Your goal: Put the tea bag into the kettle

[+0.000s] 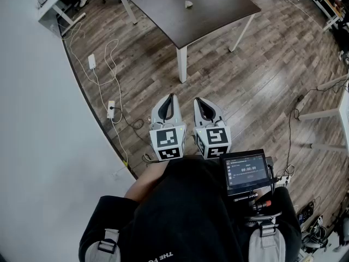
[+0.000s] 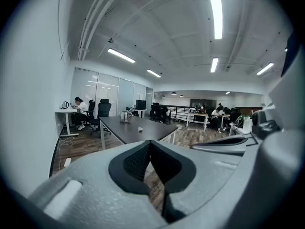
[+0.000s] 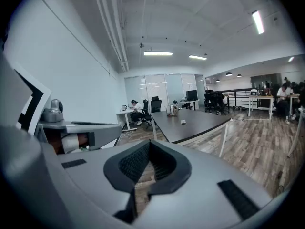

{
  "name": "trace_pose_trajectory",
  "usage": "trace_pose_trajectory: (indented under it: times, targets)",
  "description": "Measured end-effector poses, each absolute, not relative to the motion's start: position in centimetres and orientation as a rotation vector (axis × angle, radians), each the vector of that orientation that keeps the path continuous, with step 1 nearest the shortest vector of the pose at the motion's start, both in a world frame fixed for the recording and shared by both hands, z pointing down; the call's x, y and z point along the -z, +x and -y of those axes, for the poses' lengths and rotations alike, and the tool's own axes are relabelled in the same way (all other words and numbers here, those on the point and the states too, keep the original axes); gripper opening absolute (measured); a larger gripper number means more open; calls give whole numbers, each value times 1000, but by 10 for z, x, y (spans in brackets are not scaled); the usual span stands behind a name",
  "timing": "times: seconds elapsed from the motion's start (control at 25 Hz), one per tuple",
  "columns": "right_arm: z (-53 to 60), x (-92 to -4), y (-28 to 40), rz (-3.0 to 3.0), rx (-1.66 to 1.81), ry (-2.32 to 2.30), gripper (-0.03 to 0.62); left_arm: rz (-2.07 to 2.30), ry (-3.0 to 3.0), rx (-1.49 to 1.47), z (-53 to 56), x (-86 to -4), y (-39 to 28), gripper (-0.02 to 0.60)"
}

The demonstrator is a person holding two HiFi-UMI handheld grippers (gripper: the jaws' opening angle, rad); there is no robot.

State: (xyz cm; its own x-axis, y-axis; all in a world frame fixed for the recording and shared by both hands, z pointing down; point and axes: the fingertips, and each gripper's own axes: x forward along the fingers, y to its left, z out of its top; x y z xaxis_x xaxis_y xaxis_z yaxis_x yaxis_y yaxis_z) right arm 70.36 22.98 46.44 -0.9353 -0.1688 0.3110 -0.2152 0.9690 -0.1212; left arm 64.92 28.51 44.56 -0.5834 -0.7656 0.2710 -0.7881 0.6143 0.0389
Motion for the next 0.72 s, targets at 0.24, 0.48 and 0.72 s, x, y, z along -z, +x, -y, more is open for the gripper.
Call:
trace_pose_trajectory:
  times: [0.24, 0.48, 0.72]
  targets:
    - [-232, -464, 708, 2817, -211, 279, 3, 2593, 1269, -114, -292, -442, 654, 5]
    - [-233, -458, 702, 2826, -215, 313, 5, 2624, 1226, -110, -320, -438, 633, 5]
    - [-253, -459, 686, 2831, -233, 329, 3, 2639, 1153, -86, -368, -444, 603, 5]
